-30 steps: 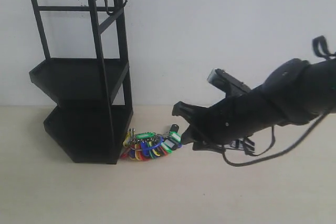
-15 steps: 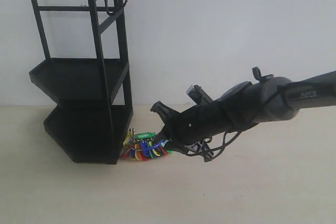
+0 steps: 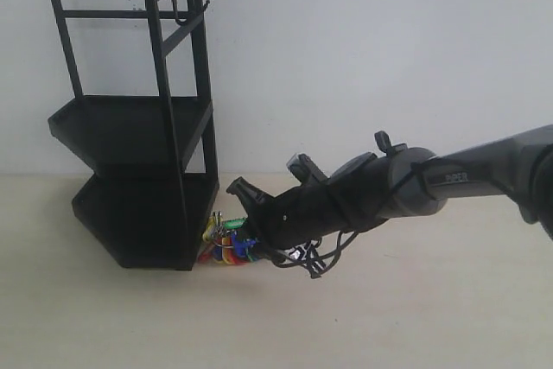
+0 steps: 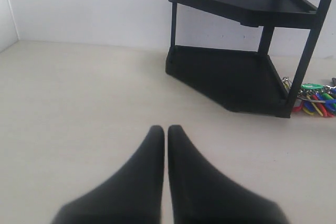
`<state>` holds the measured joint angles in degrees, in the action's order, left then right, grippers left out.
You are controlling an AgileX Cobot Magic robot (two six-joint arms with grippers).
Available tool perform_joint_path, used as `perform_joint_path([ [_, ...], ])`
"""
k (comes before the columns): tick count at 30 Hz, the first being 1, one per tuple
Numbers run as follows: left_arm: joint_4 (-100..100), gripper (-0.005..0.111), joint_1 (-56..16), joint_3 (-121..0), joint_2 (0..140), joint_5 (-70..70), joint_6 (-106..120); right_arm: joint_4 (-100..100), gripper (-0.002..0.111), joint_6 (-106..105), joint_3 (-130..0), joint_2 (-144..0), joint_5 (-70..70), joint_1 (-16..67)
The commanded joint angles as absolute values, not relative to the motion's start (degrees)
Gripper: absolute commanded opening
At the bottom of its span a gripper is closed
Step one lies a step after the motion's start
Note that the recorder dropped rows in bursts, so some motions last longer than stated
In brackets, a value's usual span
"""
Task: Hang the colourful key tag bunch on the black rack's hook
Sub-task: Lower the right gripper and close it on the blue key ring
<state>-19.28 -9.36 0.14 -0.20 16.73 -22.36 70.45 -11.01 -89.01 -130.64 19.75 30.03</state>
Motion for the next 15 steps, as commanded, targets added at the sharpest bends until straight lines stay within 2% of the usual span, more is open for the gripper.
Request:
perform_joint_path([
  [1,-19.2,0.004,-9.8,0.0,0.0,16.5,-22.7,70.2,0.031,-9.3,-89.4,-131.9,17.2,29.9],
  [7,-19.2,0.004,-9.8,0.0,0.0,16.5,-22.7,70.2,0.032,-9.3,-89.4,-132.0,14.4,29.9],
  [12,-19.2,0.004,-9.8,0.0,0.0,16.5,-22.7,70.3,0.059,-9.3,-89.4,-132.6,13.9,29.9],
  [15,-19.2,0.004,-9.8,0.0,0.0,16.5,-22.7,70.3,0.06,-9.3,-89.4,-132.6,13.6,29.9],
])
